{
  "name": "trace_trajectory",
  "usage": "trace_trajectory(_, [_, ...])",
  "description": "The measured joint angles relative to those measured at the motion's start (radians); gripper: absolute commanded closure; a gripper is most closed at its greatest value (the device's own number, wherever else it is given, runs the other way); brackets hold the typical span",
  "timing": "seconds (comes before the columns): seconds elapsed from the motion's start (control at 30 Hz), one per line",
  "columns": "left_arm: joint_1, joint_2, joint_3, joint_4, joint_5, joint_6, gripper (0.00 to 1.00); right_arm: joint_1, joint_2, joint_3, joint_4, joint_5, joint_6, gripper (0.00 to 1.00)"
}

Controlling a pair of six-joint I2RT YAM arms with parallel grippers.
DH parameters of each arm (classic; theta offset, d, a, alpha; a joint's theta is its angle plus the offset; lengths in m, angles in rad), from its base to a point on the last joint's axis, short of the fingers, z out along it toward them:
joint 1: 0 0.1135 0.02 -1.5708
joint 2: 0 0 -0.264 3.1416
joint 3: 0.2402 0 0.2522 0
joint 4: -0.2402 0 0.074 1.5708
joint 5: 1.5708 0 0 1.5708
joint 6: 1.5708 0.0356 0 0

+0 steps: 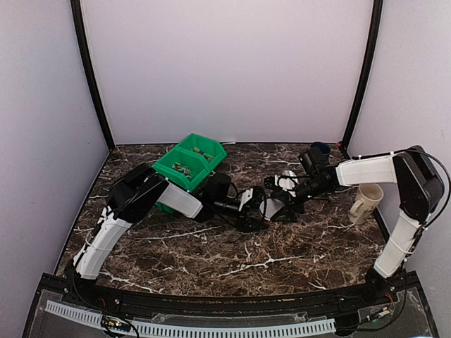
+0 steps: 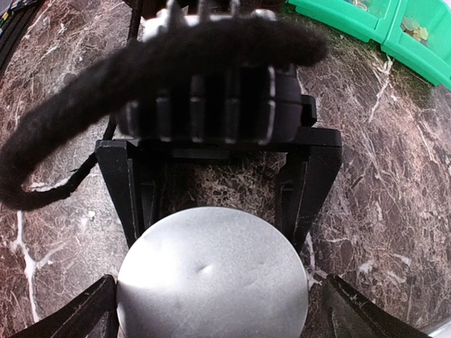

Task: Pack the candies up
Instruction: Screw the bottle lid onto the packing bottle.

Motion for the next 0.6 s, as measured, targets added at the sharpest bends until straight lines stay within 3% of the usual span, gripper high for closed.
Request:
trace_trajectory(0.43, [0.0, 0.003, 0.005, -0.006, 0.005, -0.001, 0.16, 0.0, 0.015, 0.013, -0.023, -0.015, 0.041, 0.18])
trace_trajectory(0.6, [0.0, 0.004, 0.008, -0.005, 0.004, -0.002, 0.16, 0.002, 0.004, -0.006, 0.014, -0.003, 0.097, 0.18])
